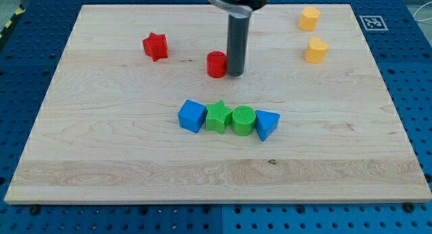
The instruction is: Move the red circle towards the red star
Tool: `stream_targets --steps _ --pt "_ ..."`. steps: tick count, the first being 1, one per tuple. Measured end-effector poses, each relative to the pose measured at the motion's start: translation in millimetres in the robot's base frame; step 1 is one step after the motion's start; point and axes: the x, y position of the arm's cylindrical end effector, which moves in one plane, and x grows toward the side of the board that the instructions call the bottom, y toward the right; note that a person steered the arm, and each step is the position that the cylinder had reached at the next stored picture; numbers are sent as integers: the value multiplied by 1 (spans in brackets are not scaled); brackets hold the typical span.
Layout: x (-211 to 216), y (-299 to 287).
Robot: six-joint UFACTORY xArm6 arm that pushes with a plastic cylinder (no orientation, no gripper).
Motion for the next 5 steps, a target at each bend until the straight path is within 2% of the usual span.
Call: stream_targets --steps 3,4,5 --pt "12 -12" --pt "9 -35" --pt "-13 -56"
